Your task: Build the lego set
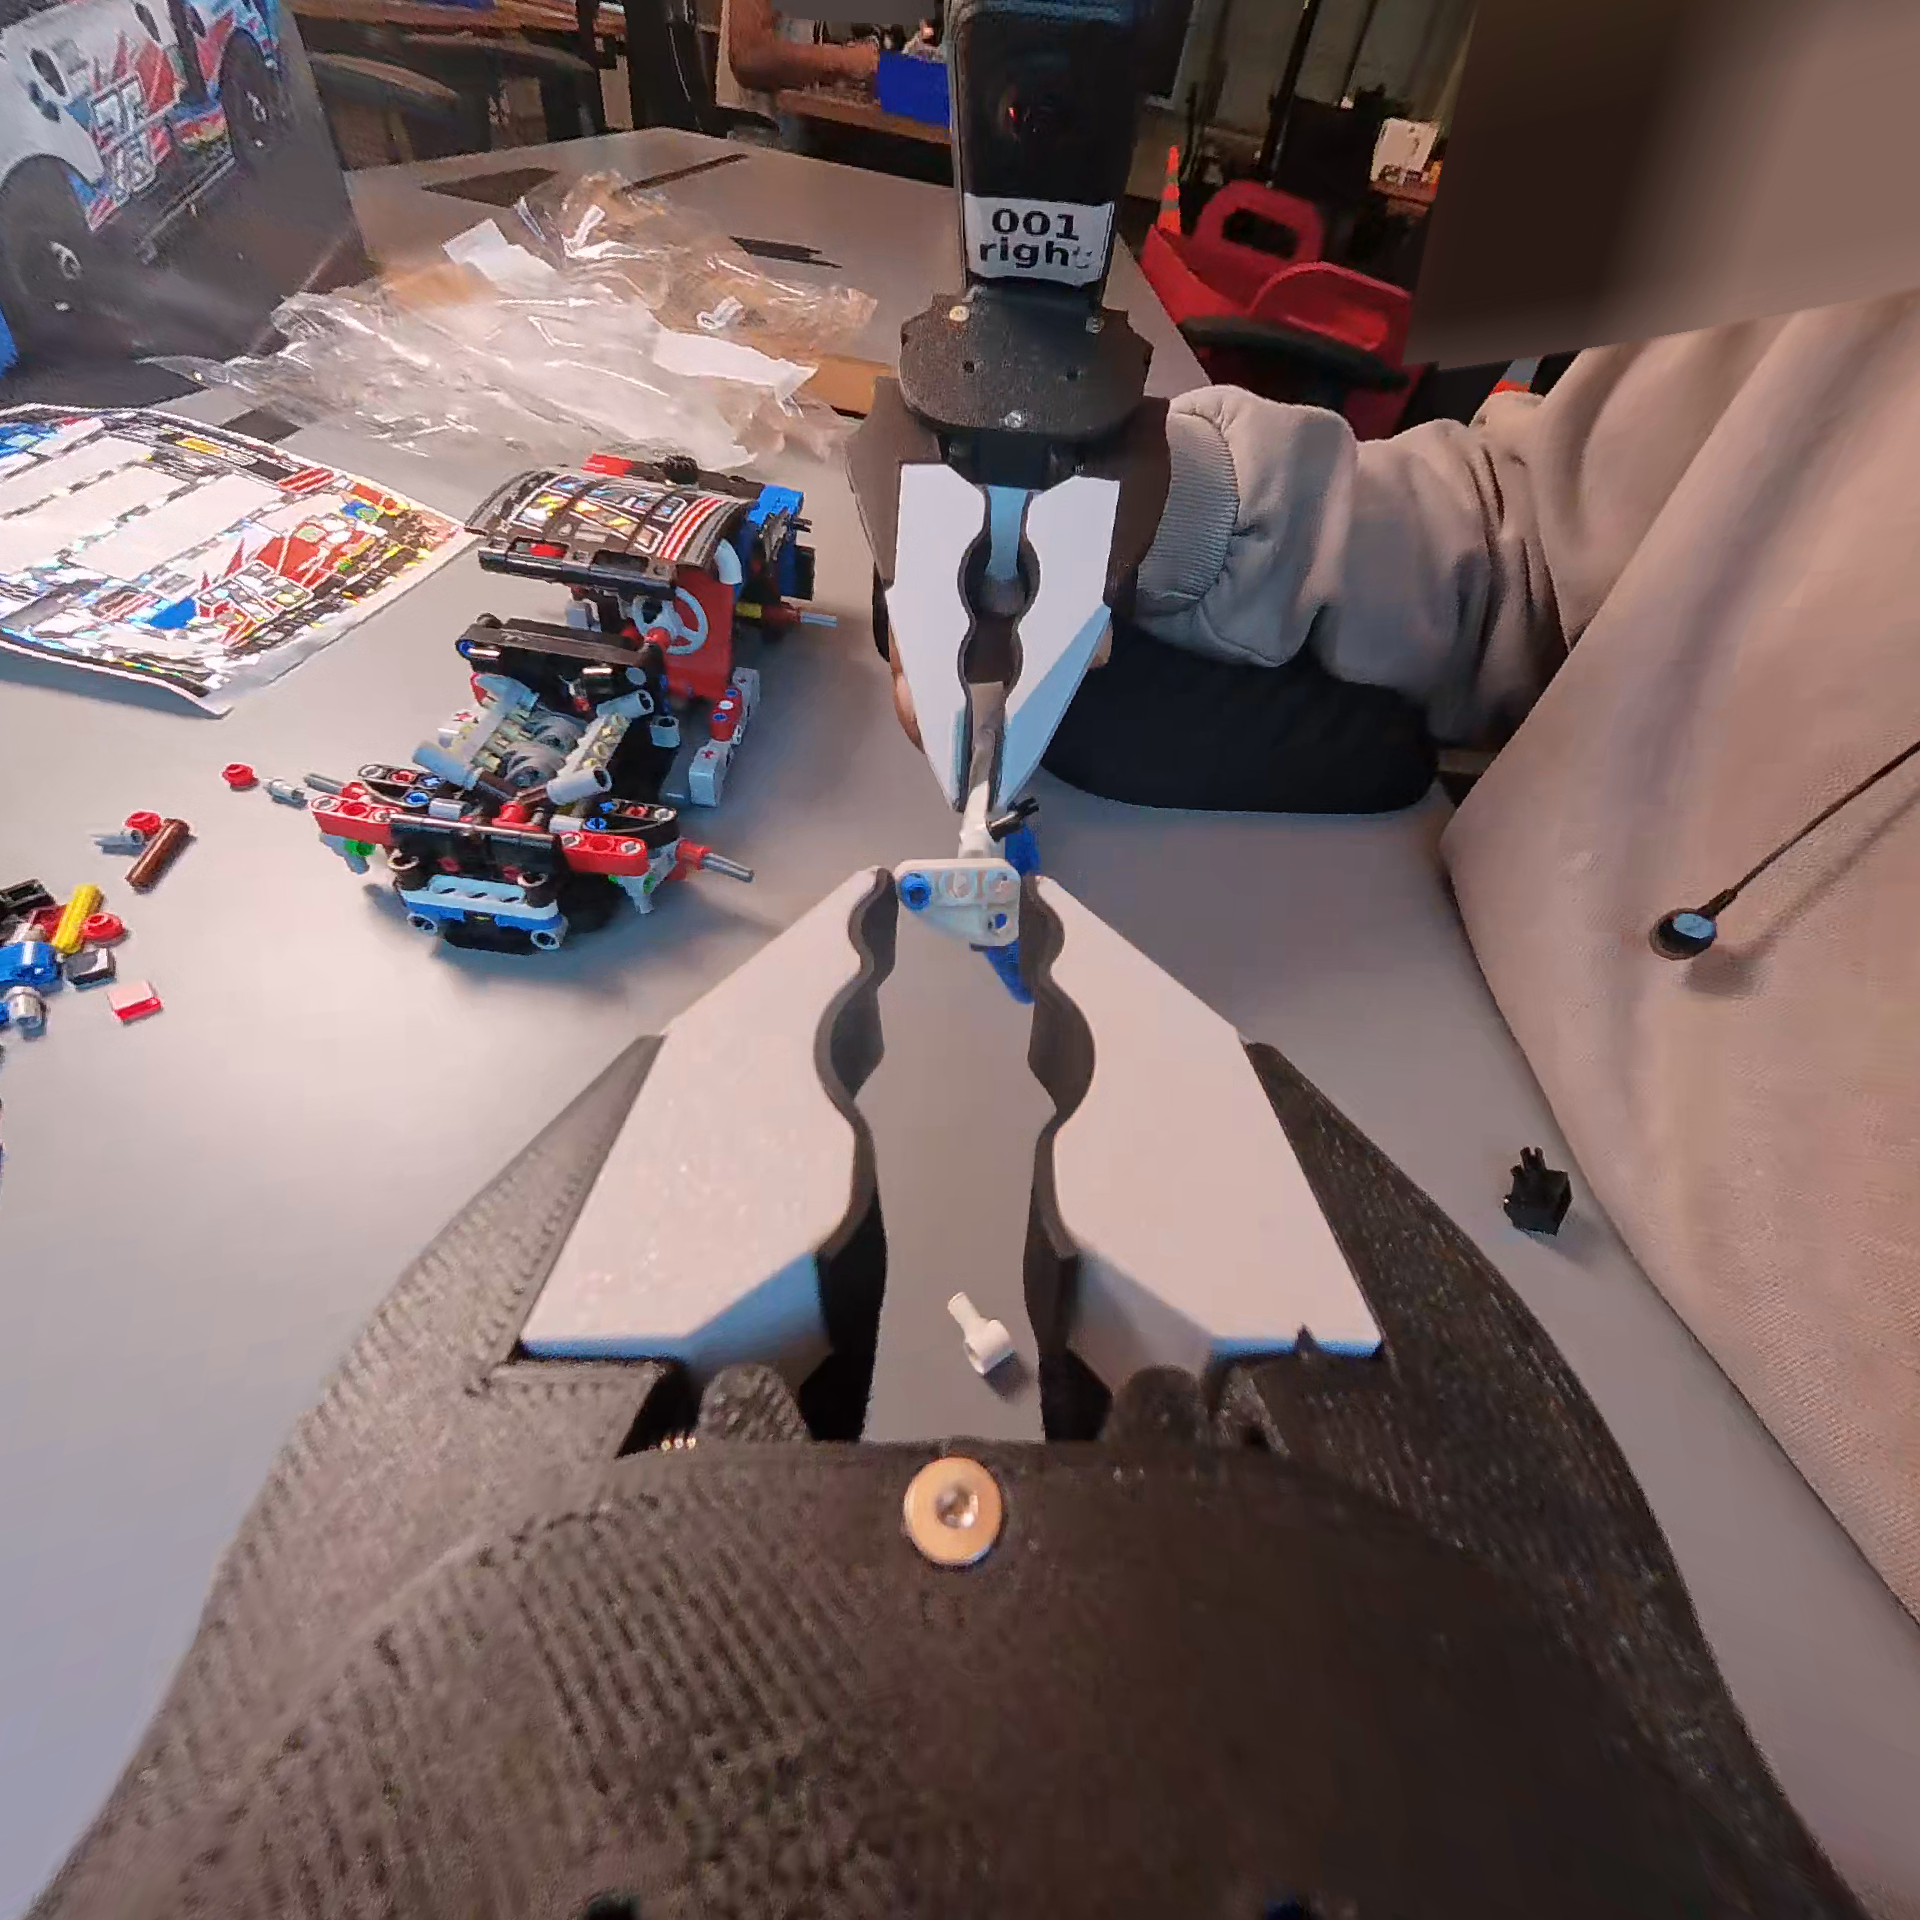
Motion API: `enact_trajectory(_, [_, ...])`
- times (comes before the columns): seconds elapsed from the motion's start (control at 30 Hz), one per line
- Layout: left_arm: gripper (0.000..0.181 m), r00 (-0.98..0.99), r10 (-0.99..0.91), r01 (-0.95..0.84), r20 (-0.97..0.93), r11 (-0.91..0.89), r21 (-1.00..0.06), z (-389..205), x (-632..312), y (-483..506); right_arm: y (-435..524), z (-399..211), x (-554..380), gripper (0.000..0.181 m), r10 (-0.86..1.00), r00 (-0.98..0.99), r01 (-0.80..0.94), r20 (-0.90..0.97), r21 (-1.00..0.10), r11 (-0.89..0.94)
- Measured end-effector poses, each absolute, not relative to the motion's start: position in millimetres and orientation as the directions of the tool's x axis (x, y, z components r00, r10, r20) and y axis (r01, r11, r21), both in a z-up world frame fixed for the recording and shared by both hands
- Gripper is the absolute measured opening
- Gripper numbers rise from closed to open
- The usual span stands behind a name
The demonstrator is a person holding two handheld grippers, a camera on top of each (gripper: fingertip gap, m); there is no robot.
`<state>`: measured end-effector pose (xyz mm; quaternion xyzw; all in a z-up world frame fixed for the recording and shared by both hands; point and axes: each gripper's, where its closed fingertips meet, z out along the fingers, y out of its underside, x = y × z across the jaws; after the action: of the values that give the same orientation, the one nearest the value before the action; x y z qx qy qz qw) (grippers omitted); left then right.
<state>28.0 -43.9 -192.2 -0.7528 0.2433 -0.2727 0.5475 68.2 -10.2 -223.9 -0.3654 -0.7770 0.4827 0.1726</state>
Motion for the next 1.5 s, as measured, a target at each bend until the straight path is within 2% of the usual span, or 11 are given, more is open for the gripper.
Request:
enact_trajectory(0.13, [0.022,0.726,-0.675,-0.096,0.128,-0.284,-0.954,-197.7,32.9,-43.4,-8.8,-239.4,68.3,0.001,0.731,-0.677,0.453,-0.090,-0.833,0.318])
enact_trajectory(0.33, [0.022,0.721,-0.689,-0.164,0.070,-0.268,-0.949,-206.3,38.7,-41.4,-3.5,-261.6,60.7,0.003,0.734,-0.679,0.486,0.028,-0.732,0.477])
enact_trajectory(0.5, [0.022,0.742,-0.666,-0.148,0.076,-0.273,-0.951,-206.6,31.9,-40.7,-4.4,-252.2,70.2,0.031,0.696,-0.714,0.474,0.075,-0.681,0.559])
enact_trajectory(0.53, [0.022,0.744,-0.663,-0.145,0.079,-0.276,-0.950,-207.8,31.5,-41.3,-8.4,-251.7,76.9,0.042,0.683,-0.727,0.480,0.072,-0.658,0.580])
enact_trajectory(0.67, [0.022,0.745,-0.661,-0.141,0.086,-0.282,-0.949,-210.2,32.7,-42.1,-13.3,-270.5,91.6,0.058,0.667,-0.736,0.530,0.115,-0.516,0.673])
enact_trajectory(0.7, [0.022,0.743,-0.664,-0.138,0.086,-0.277,-0.951,-208.8,33.4,-42.2,-15.6,-270.1,90.5,0.062,0.674,-0.732,0.532,0.100,-0.533,0.658])
enact_trajectory(0.8, [0.022,0.743,-0.664,-0.134,0.086,-0.272,-0.953,-206.0,33.8,-42.3,-18.7,-273.5,89.3,0.052,0.674,-0.738,0.539,0.023,-0.582,0.609])
enact_trajectory(1.0, [0.022,0.747,-0.656,-0.119,0.106,-0.289,-0.950,-208.2,31.6,-46.9,-25.7,-272.3,84.4,0.050,0.633,-0.773,0.483,0.044,-0.606,0.632])
enact_trajectory(1.2, [0.022,0.741,-0.651,-0.011,0.163,-0.255,-0.967,-192.7,24.3,-48.1,-34.1,-230.1,67.1,0.050,0.655,-0.747,0.424,-0.116,-0.842,0.334])
enact_trajectory(1.27, [0.022,0.730,-0.657,0.039,0.189,-0.236,-0.971,-185.1,22.3,-49.0,-33.9,-216.9,60.1,0.050,0.665,-0.738,0.383,-0.117,-0.884,0.269])
enact_trajectory(1.5, [0.022,0.710,-0.677,0.077,0.196,-0.202,-0.976,-178.9,20.9,-50.9,-35.4,-217.6,55.2,0.050,0.677,-0.734,0.324,-0.051,-0.903,0.283])
